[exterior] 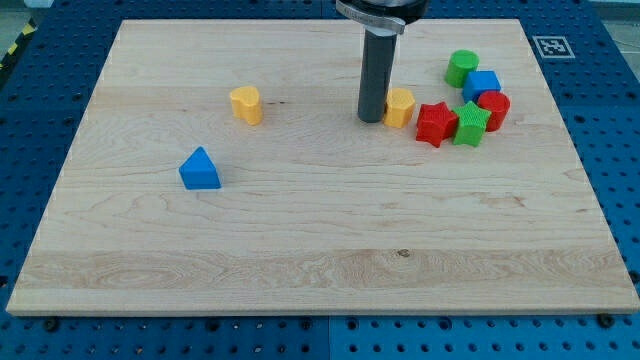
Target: Touch the bottom of the yellow heart
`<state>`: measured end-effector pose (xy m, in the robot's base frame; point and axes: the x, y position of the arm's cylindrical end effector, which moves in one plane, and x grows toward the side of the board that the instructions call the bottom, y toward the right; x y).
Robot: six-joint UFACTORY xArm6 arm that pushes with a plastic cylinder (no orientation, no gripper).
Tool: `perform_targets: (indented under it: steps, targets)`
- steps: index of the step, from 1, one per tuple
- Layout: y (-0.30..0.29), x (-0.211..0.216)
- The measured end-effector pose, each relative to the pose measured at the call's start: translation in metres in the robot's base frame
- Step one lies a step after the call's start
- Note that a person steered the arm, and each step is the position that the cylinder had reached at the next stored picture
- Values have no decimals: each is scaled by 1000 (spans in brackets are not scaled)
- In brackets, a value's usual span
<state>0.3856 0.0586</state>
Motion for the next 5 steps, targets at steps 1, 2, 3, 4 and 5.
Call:
perform_targets:
  steps: [1,2,3,4,5]
  targets:
    - [-16,9]
    - [-26,14]
    - [-23,14]
    - [-35,21]
    - [-74,39]
